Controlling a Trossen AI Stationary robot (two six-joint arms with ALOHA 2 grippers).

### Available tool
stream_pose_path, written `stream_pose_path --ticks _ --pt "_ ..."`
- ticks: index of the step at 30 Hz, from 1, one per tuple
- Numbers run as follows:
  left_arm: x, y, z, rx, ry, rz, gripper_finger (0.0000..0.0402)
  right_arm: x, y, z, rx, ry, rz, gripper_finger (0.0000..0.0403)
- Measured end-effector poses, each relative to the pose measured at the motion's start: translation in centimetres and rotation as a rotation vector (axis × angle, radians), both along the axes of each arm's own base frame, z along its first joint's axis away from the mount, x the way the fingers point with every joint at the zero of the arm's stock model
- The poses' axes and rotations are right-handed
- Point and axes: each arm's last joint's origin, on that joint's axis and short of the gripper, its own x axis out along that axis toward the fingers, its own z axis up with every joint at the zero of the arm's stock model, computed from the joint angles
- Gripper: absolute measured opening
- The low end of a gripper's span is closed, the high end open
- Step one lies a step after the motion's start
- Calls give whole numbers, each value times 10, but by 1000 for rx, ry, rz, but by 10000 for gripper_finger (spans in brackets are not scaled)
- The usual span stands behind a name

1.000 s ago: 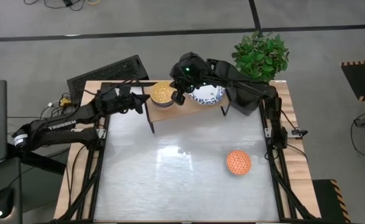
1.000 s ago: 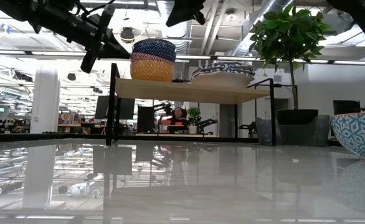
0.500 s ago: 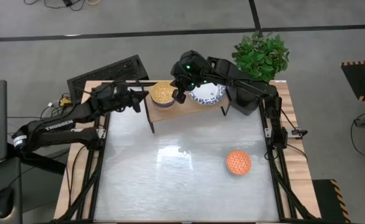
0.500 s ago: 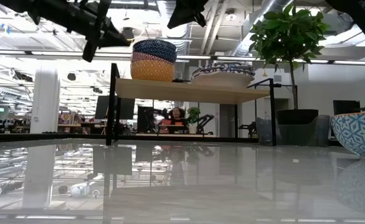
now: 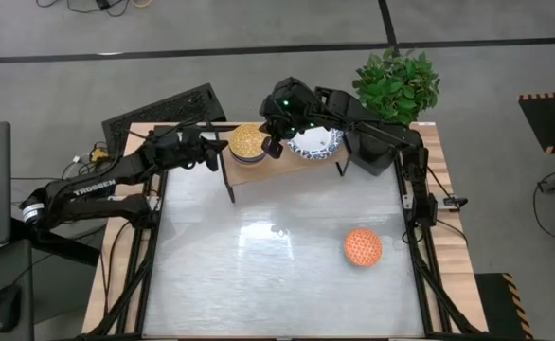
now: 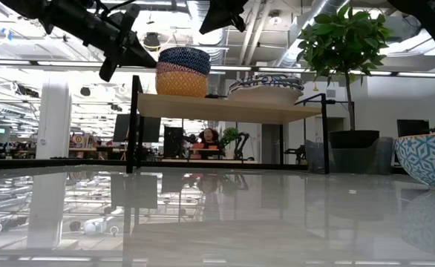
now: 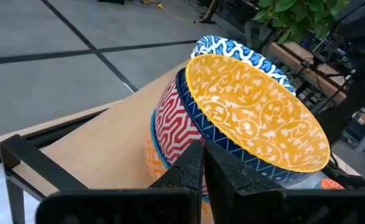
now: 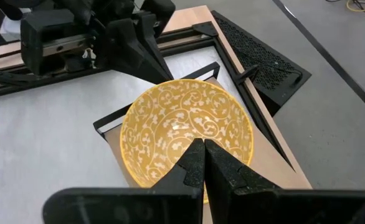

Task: Place and stack bowls onto a shelf
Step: Stack the yellow bowl on top of the blue bowl on the shelf

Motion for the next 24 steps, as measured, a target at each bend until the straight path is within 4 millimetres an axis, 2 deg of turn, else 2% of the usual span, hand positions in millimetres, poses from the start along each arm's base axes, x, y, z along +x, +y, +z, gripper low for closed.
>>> stream_pose_path --ticks 14,20,24 --pt "5 2 -9 -36 61 -40 0 -2 0 -2 7 25 0 26" --pt "4 1 -8 -31 53 -36 0 4 -1 -29 43 108 -9 26" --pt "3 1 -9 -40 67 -35 0 6 0 -38 53 136 -8 26"
